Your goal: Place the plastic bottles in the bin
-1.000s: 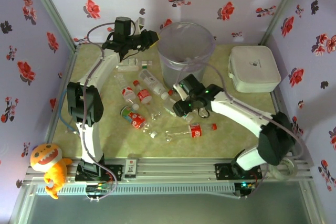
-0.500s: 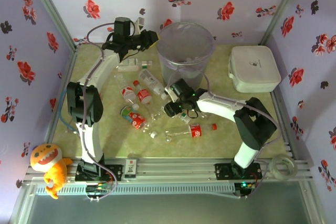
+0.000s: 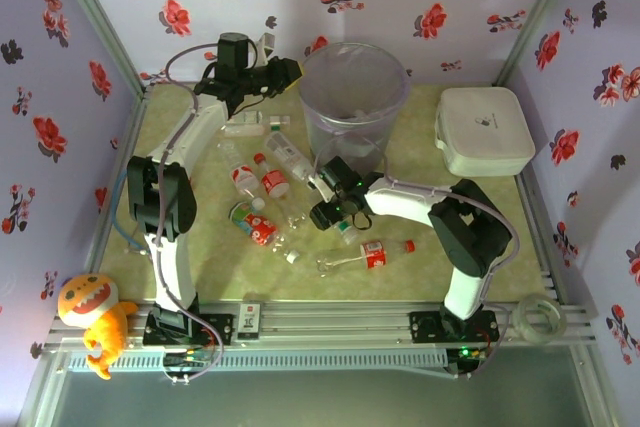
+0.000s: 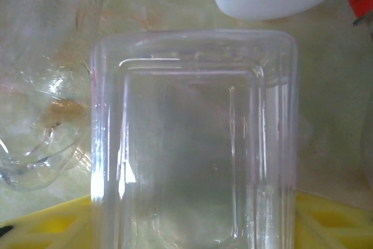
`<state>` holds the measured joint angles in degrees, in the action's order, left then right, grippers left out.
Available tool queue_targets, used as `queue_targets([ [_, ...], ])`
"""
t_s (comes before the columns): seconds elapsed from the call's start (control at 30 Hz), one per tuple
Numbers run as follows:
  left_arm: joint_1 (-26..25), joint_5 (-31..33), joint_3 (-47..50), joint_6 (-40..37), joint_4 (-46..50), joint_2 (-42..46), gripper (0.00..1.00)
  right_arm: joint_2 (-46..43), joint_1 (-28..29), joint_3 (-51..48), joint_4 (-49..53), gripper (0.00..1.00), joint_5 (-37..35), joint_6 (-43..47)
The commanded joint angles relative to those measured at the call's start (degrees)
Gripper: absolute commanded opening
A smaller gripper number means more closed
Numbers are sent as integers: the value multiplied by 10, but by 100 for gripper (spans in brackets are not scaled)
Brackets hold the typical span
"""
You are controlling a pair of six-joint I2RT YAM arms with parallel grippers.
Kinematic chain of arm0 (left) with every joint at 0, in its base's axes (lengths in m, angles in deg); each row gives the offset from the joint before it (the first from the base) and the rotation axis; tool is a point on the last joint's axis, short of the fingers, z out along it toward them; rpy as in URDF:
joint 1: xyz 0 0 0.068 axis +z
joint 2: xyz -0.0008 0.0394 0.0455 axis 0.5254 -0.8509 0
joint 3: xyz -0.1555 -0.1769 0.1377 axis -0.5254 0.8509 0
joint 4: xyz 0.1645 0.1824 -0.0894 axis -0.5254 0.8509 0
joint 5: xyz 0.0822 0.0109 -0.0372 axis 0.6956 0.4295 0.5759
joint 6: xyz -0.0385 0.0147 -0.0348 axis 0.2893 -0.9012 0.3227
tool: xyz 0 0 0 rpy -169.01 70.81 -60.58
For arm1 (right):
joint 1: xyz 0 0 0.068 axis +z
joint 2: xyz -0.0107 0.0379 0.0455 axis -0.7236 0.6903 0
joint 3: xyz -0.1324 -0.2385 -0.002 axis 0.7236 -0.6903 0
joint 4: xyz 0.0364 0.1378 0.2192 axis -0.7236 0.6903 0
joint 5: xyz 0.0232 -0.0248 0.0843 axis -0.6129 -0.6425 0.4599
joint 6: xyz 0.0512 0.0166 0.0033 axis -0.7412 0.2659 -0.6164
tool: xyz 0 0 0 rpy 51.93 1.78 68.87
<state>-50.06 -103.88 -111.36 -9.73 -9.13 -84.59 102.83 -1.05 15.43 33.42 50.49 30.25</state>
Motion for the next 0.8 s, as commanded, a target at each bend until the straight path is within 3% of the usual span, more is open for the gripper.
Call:
queue_targets([
  [0.0,2,6,7,-10,54,-10,25,-9,6,18,16,62,-22,-1],
  [0.4,3,5,7,-7,48,-13,25,-135,23,101,162,58,-42,50],
  [0.67,3,6,12,-3,40,-16,25,-225,24,180,232,53,48,62],
  [0.77,3,5,12,-1,38,-17,25,-245,22,218,229,52,44,60],
])
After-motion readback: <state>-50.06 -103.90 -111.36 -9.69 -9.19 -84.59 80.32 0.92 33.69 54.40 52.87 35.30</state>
